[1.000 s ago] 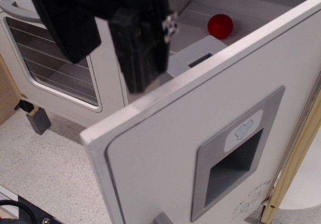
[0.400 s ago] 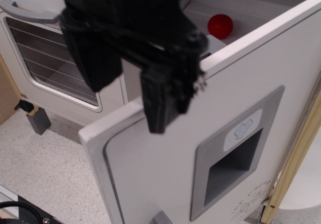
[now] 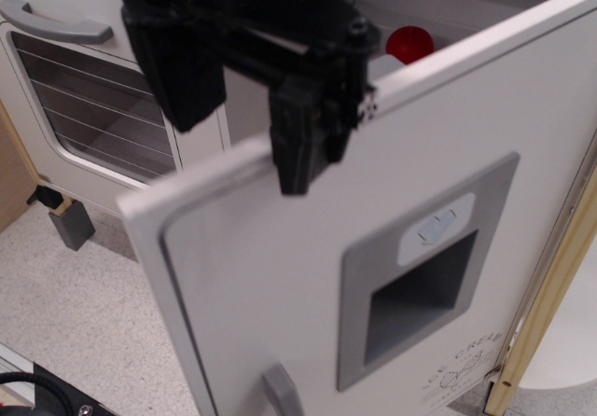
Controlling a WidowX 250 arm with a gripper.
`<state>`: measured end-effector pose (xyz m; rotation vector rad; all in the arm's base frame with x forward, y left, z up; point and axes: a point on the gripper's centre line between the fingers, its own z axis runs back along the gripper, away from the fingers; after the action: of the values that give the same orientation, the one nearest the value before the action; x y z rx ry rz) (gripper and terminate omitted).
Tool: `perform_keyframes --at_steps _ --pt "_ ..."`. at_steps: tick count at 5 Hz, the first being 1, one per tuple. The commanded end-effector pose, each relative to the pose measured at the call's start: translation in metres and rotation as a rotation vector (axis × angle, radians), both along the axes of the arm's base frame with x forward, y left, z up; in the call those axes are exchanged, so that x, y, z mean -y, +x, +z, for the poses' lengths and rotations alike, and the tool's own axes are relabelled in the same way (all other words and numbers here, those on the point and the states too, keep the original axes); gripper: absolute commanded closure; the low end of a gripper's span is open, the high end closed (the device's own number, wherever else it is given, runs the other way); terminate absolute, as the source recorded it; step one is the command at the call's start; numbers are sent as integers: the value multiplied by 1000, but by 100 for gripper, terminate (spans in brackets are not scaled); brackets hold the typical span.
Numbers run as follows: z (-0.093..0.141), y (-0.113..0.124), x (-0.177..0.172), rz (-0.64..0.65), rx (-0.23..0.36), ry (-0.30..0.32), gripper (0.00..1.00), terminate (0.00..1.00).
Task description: Close fridge
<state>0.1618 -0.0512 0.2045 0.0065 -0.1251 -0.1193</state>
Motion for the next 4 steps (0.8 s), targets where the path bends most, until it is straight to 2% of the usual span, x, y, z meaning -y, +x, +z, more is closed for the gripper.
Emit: perform_keyframes --at_steps 1,4 --pt "12 37 -21 79 42 -4 0 0" --pt "14 66 -36 146 43 14 0 0"
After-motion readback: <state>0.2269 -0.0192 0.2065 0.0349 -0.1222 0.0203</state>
